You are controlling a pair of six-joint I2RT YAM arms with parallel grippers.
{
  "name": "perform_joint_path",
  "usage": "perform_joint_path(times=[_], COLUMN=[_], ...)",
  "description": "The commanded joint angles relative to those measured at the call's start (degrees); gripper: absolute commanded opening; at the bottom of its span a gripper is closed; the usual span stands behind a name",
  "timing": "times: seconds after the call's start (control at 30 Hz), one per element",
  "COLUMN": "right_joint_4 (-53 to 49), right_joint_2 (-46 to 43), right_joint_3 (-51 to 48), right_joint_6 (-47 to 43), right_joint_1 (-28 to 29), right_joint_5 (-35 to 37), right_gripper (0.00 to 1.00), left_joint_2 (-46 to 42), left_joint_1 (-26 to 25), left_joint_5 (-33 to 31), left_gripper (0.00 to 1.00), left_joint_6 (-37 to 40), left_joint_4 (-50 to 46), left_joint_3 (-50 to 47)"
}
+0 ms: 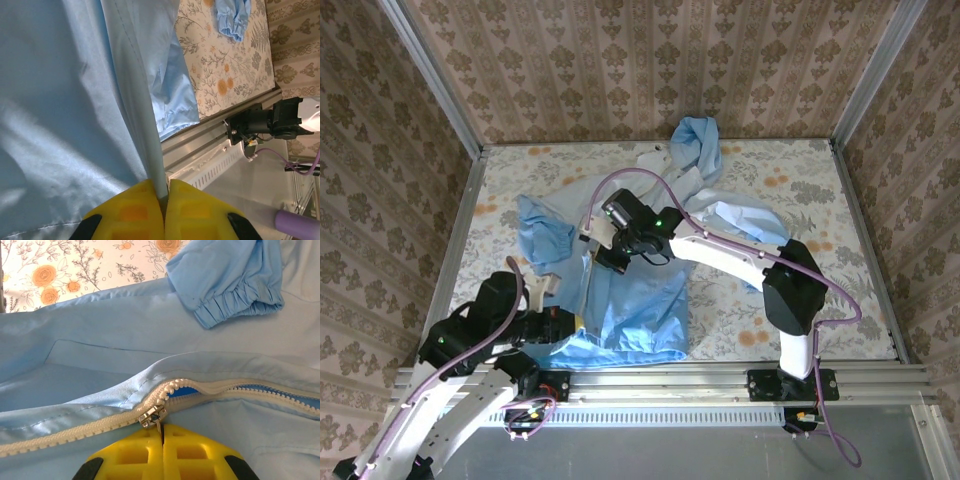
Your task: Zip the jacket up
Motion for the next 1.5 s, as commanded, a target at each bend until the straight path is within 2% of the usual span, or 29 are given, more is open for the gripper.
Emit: perform_joint_path(times=[0.0,0.33,0.97,1.07,1.27,1.47], right_joint_4=[1.18,-2.30,-4.24,-4.52,-8.21,-13.58], right_joint_2=[2.37,5.74,10.28,10.09,7.97,8.62], right_joint_3=[4.03,10.77,16.22,15.88,12.90,13.25], right_joint_6=[-1.88,-1.04,-2.51,-4.11,-13.63,-16.04], right_joint_1=[-5.55,-8.91,-11.89,-12.38,-12.14,-12.03], right_joint_5=[11.72,15.00,16.85,14.87,5.08,13.15], right_gripper=[0.00,0.00,0.00,0.00,0.00,0.00], left_joint_2=[-1.99,-3.11,-5.63,-5.52,-2.71,1.52], left_joint_1=[-1.00,-0.98,-1.02,-0.95,-0.95,-0.95], left_joint_5=[7.58,7.34,7.60,7.05,3.52,1.60], left_gripper=[0.00,0.00,0.00,0.00,0.00,0.00], left_joint_6=[2.14,3.01,3.27,3.41,3.31,5.57], left_joint_4=[-11.26,-12.62,-13.92,-14.74,-15.69,-16.24], left_joint_3=[2.77,3.03,4.26,4.01,0.58,-0.89])
